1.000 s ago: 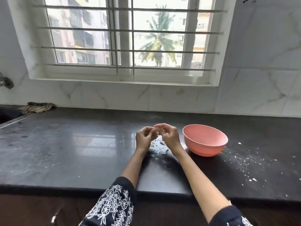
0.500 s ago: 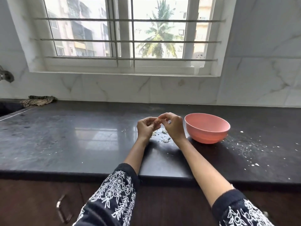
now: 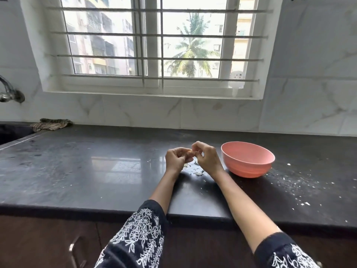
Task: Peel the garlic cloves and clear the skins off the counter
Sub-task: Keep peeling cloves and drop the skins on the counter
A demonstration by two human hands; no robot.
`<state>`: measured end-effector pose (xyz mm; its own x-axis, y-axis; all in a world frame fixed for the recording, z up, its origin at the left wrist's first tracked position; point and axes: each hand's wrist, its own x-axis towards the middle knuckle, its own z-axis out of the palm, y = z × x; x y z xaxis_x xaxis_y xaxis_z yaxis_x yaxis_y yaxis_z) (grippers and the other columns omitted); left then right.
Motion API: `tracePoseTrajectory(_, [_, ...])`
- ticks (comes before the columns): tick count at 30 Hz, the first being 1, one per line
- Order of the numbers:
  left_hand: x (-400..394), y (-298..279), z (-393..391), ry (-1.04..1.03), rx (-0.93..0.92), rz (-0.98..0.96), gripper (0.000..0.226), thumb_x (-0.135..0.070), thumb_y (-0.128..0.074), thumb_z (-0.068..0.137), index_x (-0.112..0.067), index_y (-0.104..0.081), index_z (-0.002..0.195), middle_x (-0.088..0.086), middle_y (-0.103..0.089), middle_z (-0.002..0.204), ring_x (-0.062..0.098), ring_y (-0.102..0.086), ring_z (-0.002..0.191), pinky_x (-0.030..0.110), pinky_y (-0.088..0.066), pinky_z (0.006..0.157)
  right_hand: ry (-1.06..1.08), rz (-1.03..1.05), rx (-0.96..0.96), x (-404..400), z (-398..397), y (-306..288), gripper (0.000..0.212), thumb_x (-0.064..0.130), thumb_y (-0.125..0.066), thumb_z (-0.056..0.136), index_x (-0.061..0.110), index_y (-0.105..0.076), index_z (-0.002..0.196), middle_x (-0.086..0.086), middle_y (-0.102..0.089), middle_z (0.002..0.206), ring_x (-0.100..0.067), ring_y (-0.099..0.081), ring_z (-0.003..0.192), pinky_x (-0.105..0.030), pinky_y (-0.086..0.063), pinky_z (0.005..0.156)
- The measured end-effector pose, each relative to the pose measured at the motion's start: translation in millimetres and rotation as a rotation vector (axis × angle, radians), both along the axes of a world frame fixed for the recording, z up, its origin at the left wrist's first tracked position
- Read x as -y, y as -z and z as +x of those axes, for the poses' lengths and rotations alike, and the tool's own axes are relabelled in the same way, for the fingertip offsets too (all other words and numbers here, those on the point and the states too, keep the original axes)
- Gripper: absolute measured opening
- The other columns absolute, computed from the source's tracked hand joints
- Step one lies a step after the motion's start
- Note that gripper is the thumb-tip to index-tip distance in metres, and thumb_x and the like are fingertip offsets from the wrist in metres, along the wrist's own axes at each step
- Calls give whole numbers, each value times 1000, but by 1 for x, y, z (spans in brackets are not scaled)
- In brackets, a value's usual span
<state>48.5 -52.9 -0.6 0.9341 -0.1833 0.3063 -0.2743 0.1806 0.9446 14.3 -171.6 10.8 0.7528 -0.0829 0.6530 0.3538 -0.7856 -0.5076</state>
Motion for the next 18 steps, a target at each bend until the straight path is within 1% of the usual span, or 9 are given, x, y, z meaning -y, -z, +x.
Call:
tracePoseTrajectory(3, [1,-1,-1,5,4,-5,7,11,-62,82,10,-67,87,-6,-67,56,5,-64,53,16,-54,58,-1,-23,31,0,1,-1,11,-4,-56,76,7,-57,76,-1,-58,71,-17,-48,64,-27,-38,61])
tracePoseTrajectory(6, [0,0,-2,4,-1,-33,10,9,-61,84,1,-67,81,-6,-68,58,5,-65,55,16,-54,60,28,37,51,-2,0,1,9,0,-57,78,9,-59,77,2,-61,72,-18,-52,64,-25,-40,61])
tracePoseTrajectory(9, [0,0,-1,15,-3,-42,6,5,-62,85,4,-67,85,-5,-69,61,7,-66,58,17,-55,62,50,79,54,-2,2,2,8,5,-60,81,12,-63,83,4,-63,77,-17,-56,67,-25,-43,62])
tracePoseTrajectory(11, [1,-1,-1,15,-8,-40,8,2,-60,87,1,-67,83,-4,-69,61,6,-66,57,17,-55,62,40,113,43,-2,4,3,10,7,-63,81,13,-68,88,1,-65,81,-14,-56,67,-17,-41,62])
tracePoseTrajectory(13, [1,-1,0,1,-13,-38,8,2,-58,88,0,-65,86,-1,-67,62,5,-64,53,16,-55,60,26,144,39,-4,3,2,7,9,-66,81,13,-71,85,-1,-67,82,-10,-54,65,-11,-38,60])
tracePoseTrajectory(15, [0,0,0,-15,-19,-43,8,3,-58,88,-4,-61,90,3,-66,67,6,-64,51,17,-55,59,5,207,31,-5,3,1,1,13,-70,80,12,-71,80,1,-67,80,-8,-54,65,-15,-38,60])
tracePoseTrajectory(18, [-2,0,1,-29,-5,-56,15,4,-59,87,-9,-61,79,-2,-67,60,5,-63,51,17,-55,60,-48,379,-15,-7,1,-2,10,20,-77,75,12,-71,75,1,-68,73,-4,-56,63,-16,-43,59])
